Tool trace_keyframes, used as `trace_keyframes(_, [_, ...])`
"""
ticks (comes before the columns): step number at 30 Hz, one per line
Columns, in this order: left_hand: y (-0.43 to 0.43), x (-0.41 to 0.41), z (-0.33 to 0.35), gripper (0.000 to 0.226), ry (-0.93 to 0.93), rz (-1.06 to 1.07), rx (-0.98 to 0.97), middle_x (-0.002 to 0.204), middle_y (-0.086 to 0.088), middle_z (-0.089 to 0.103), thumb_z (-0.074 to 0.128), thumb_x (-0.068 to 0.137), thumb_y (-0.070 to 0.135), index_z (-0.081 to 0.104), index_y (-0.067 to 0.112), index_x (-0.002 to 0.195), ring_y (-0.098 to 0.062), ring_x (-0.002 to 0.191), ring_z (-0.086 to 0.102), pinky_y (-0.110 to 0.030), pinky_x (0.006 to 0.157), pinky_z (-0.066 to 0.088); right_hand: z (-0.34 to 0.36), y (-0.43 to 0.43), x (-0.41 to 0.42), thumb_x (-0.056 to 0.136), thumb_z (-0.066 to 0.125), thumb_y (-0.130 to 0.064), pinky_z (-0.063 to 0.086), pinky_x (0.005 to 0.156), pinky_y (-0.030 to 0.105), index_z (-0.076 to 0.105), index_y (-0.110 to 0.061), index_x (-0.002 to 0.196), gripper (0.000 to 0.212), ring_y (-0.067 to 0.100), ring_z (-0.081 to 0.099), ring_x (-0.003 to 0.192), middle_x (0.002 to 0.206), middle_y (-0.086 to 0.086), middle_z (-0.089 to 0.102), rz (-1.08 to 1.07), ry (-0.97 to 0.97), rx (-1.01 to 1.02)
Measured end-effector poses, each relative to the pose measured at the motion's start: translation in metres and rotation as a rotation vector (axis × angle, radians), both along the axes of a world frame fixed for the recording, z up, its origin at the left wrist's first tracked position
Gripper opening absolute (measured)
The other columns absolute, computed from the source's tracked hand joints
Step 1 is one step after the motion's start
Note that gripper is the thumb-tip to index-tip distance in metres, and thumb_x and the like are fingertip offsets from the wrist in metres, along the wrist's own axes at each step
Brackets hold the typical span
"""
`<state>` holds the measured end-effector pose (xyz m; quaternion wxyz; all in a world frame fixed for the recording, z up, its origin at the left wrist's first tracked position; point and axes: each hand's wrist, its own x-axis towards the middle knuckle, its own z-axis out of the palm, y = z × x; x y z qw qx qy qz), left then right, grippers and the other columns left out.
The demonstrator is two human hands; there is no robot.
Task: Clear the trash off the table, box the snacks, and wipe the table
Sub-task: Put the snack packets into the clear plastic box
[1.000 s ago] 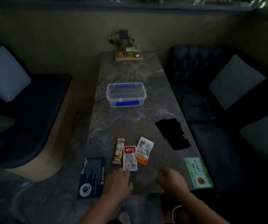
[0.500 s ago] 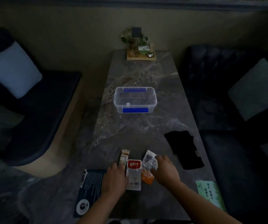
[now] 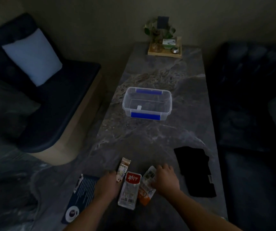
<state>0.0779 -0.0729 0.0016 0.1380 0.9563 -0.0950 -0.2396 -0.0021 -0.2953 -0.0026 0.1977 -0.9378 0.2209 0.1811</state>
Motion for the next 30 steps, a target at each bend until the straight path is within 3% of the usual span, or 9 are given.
trace_keyframes(5, [0.007, 0.007, 0.000, 0.017, 0.078, 0.097, -0.097, 0.091, 0.003, 0.069, 0.065, 0.087, 0.042, 0.057, 0.027, 0.088, -0.014, 0.078, 0.066, -0.031, 0.065, 0.050, -0.001, -0.002, 0.007, 0.084, 0.070, -0.037, 0.052, 0.089, 0.035, 0.060, -0.022, 0.121, 0.042, 0.022, 0.056, 0.116, 0.124, 0.004, 0.058, -0.118, 0.017, 0.122])
trace_keyframes(9, [0.011, 0.021, 0.002, 0.018, 0.121, 0.220, -0.237, 0.083, 0.008, 0.068, 0.072, 0.084, 0.034, 0.056, 0.026, 0.084, -0.015, 0.076, 0.067, -0.035, 0.070, 0.055, 0.006, -0.010, 0.013, 0.084, 0.070, -0.026, 0.060, 0.080, 0.039, 0.070, -0.025, 0.086, 0.002, 0.016, 0.071, 0.084, 0.091, 0.001, 0.074, -0.350, -0.012, 0.370])
trace_keyframes(11, [0.009, 0.033, 0.006, 0.018, 0.087, 0.216, -0.236, 0.083, 0.011, 0.065, 0.072, 0.084, 0.036, 0.055, 0.029, 0.086, -0.015, 0.079, 0.064, -0.032, 0.067, 0.047, 0.010, -0.018, 0.018, 0.081, 0.072, -0.018, 0.061, 0.075, 0.043, 0.069, -0.023, 0.075, 0.008, 0.018, 0.072, 0.075, 0.082, 0.003, 0.075, -0.479, -0.087, 0.421])
trace_keyframes(16, [-0.012, 0.066, 0.021, 0.024, 0.096, 0.211, -0.350, 0.079, 0.015, 0.063, 0.076, 0.081, 0.029, 0.053, 0.033, 0.084, -0.002, 0.071, 0.059, -0.026, 0.056, 0.040, 0.025, -0.030, 0.034, 0.078, 0.076, -0.008, 0.062, 0.073, 0.048, 0.070, -0.014, 0.084, 0.011, 0.025, 0.073, 0.077, 0.083, 0.009, 0.074, -0.796, -0.369, 0.557])
trace_keyframes(22, [-0.058, 0.118, 0.045, 0.029, 0.081, 0.244, -0.486, 0.081, 0.012, 0.063, 0.077, 0.082, 0.021, 0.051, 0.034, 0.081, -0.002, 0.072, 0.060, -0.024, 0.057, 0.041, 0.053, -0.044, 0.085, 0.086, 0.076, -0.011, 0.062, 0.065, 0.036, 0.067, -0.011, 0.094, 0.012, 0.023, 0.075, 0.079, 0.090, 0.011, 0.076, -0.992, -0.536, 0.784])
trace_keyframes(25, [-0.083, 0.148, 0.056, 0.036, 0.061, 0.249, -0.531, 0.078, 0.014, 0.060, 0.079, 0.079, 0.015, 0.049, 0.035, 0.079, 0.002, 0.070, 0.056, -0.020, 0.055, 0.038, 0.069, -0.055, 0.116, 0.087, 0.075, -0.013, 0.064, 0.068, 0.038, 0.067, -0.010, 0.095, 0.012, 0.021, 0.076, 0.079, 0.090, 0.010, 0.075, -1.067, -0.628, 0.845])
trace_keyframes(30, [-0.123, 0.201, 0.071, 0.030, 0.056, 0.288, -0.525, 0.076, 0.016, 0.060, 0.080, 0.077, 0.023, 0.051, 0.033, 0.077, -0.002, 0.070, 0.058, -0.025, 0.055, 0.042, 0.087, -0.084, 0.172, 0.090, 0.072, -0.012, 0.062, 0.081, 0.046, 0.067, -0.009, 0.095, 0.008, 0.028, 0.073, 0.088, 0.095, 0.013, 0.073, -1.163, -0.707, 0.910])
